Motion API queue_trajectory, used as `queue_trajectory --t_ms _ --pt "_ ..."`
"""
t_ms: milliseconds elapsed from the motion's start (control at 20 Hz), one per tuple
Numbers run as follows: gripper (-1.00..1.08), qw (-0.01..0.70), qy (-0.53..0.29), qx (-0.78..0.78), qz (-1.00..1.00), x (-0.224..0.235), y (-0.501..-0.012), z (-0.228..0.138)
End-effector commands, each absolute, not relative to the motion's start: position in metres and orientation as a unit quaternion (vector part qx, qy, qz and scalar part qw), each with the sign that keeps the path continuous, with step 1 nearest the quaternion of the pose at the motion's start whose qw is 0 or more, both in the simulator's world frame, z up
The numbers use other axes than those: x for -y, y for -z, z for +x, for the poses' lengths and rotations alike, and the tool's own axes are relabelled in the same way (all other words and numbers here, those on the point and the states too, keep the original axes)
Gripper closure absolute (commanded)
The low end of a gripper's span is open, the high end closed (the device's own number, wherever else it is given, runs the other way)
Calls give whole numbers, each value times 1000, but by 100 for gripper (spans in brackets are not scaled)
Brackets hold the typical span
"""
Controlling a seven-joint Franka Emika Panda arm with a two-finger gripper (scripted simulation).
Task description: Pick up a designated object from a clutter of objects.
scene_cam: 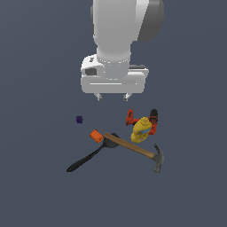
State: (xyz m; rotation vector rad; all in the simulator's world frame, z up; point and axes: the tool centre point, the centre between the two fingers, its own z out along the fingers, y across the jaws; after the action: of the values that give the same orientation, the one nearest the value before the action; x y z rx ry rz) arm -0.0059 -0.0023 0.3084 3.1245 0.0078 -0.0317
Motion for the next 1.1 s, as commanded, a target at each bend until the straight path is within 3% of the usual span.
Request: queue_trajectory --t_ms 0,1050 --pt "-92 8 10 -2 1000 2 -308 -6" --pt "-92 2 30 9 1000 31 -272 -11"
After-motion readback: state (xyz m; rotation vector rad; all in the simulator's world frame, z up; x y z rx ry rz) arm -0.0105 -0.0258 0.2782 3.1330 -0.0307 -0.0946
